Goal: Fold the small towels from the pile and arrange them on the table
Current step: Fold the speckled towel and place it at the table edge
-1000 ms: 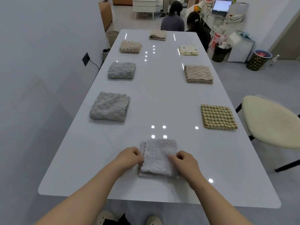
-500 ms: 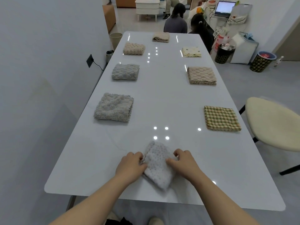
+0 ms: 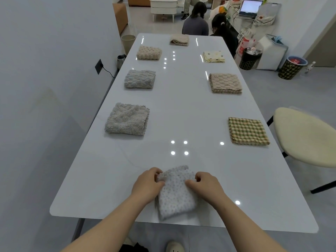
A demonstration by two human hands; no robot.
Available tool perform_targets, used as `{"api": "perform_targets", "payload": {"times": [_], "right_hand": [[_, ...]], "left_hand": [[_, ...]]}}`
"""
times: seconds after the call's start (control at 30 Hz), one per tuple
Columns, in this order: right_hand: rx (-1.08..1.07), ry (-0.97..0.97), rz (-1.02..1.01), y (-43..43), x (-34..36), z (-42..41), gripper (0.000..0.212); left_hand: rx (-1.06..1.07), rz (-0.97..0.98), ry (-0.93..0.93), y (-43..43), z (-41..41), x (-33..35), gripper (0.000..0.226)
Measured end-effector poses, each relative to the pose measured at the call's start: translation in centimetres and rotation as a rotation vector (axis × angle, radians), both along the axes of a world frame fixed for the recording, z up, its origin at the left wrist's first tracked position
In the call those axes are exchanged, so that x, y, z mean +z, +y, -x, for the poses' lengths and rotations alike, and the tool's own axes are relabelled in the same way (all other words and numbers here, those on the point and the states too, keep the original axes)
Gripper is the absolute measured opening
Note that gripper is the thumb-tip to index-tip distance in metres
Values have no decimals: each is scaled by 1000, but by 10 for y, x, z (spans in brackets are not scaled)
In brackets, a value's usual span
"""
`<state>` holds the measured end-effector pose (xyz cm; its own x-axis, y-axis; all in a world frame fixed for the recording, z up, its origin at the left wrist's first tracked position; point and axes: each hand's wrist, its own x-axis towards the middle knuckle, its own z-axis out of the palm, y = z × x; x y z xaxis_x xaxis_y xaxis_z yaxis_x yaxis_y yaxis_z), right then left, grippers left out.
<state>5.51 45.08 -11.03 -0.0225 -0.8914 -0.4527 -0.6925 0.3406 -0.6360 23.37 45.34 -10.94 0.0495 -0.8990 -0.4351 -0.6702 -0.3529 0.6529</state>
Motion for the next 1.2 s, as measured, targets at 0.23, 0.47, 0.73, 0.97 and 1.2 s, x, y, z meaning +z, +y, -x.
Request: {"api": "perform_targets", "payload": {"times": [0.23,0.47,0.73,0.97,1.2], "right_hand": [[-73,-85,28,7,0,1,18],[-84,-53,75,9,-4,4,32],[-207,-180,194,17,0,7,13],[-142,-158,214,6,7,-1,5],[-3,98,-3,9,3,-5,34]], "left_hand": [[94,17,-65,7,-11,4,29],[5,27,-84,11,-6,-3,22],[118,208,-6,14,-2,1,22],[207,127,-24,4,-3,0,16],[-42,-128,-266,-2,3,5,34]]}}
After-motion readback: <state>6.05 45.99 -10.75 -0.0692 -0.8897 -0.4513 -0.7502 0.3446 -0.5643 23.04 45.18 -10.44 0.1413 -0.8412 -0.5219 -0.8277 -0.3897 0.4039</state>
